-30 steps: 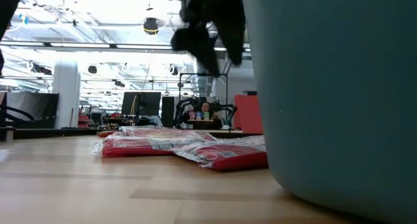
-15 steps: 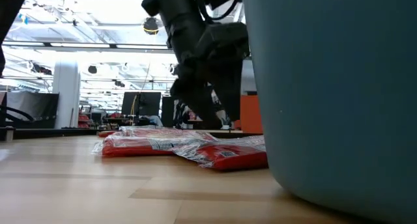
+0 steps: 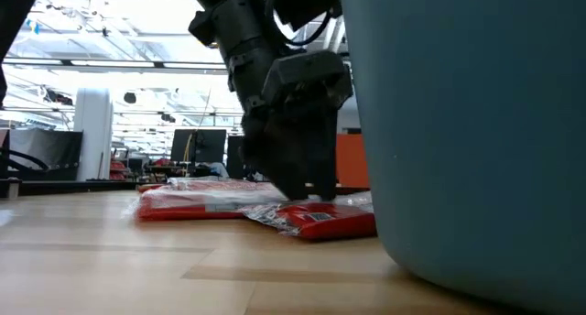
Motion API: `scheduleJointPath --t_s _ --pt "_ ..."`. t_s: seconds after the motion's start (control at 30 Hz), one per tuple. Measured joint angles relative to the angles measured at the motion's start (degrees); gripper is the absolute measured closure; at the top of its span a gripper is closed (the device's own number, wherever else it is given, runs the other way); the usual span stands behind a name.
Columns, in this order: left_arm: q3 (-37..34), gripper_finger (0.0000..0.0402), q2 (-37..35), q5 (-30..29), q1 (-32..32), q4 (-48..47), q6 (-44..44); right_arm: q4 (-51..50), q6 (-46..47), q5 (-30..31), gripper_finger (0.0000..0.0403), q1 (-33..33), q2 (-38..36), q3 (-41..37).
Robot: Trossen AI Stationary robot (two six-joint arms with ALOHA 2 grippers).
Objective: Sort popcorn bags into baskets
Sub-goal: Put the popcorn bag into the blue container
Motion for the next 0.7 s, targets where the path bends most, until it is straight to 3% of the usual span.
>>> scheduleJointPath --t_s 0.2,0.3,0.7 --pt "0.1 0.0123 1.4 4.2 0.4 0.8 -0.2 0.5 0.0 0.0 0.0302 -0.1 0.0 0.0" --pt "0.1 0.015 2.0 5.2 0.7 0.5 -0.7 0.5 0.0 0.1 0.0302 -0.1 0.0 0.0" --pt "0.2 0.0382 4.0 8.2 2.3 -0.2 -4.1 0.5 -0.1 0.1 0.0302 -0.1 0.0 0.0"
